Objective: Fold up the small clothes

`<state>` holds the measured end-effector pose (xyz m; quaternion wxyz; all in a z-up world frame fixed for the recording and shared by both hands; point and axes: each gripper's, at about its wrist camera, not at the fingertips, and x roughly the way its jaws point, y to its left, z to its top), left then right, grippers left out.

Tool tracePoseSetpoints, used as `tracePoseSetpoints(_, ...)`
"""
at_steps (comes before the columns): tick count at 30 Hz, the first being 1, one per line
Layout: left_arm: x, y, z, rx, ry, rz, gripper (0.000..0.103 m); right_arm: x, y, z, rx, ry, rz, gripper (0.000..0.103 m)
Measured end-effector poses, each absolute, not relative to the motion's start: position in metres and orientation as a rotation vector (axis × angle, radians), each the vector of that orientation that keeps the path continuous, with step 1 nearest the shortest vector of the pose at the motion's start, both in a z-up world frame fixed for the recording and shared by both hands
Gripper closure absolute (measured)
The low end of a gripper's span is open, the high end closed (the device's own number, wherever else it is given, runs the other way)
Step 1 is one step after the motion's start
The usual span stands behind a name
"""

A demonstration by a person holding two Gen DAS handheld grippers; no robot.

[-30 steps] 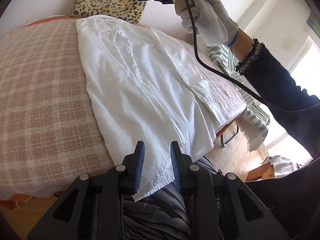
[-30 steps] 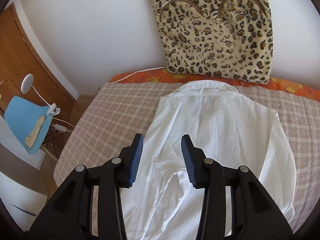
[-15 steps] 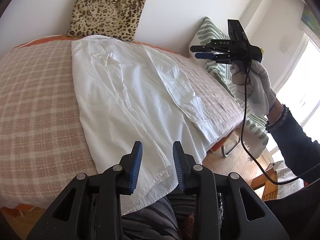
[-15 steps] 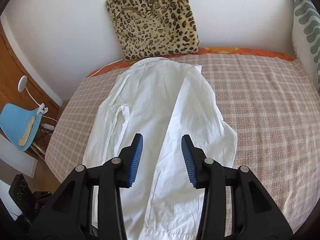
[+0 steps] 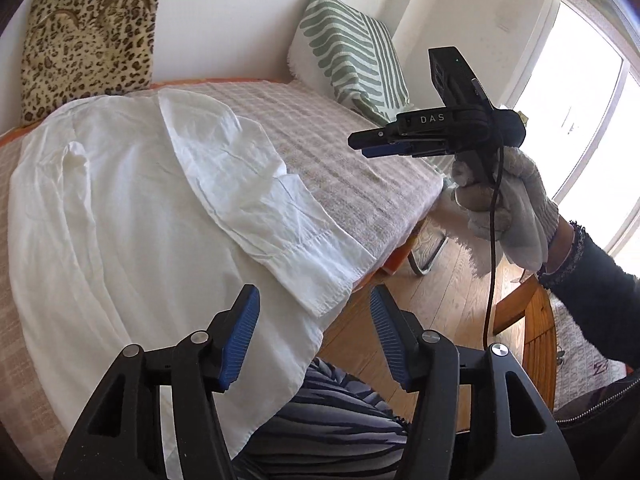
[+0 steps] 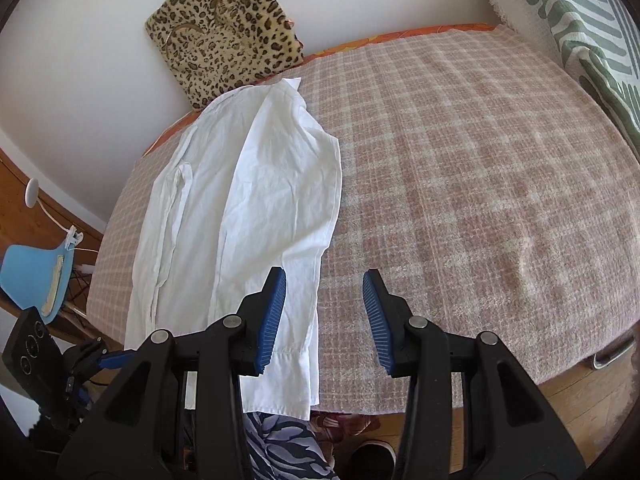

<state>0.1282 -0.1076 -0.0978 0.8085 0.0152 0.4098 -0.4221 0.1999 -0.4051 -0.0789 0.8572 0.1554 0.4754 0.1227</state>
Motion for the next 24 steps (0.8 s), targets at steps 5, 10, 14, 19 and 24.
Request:
tracePoseSetpoints(5,0.132,-0.157,-0.103,0.161,0.883,-0.969,0.046,0.184,-0.432,-0.092,0.415,1.003,0.260,0.061)
tracePoseSetpoints(10,0.125,-0.191,-0.112,0.303,0.855,-1.002,0.046,0.173,-0.436,-0.118,0.518,1.072,0.346,0.061)
tracePoseSetpoints(14,0.133,-0.196,-0.124,0.317,0.879,-0.985,0.046,0.169,-0.428,-0.145,0.589,1.138,0.398,0.061)
tracePoseSetpoints(19,0.142,-0.187,-0.130,0.256,0.908,-0.970,0.046,0.172,-0.414,-0.165,0.641,1.189,0.457,0.061)
tracePoseSetpoints(24,0.142,-0.186,-0.133,0.245,0.902,-0.970,0.046,0.180,-0.406,-0.170,0.649,1.220,0.453,0.062)
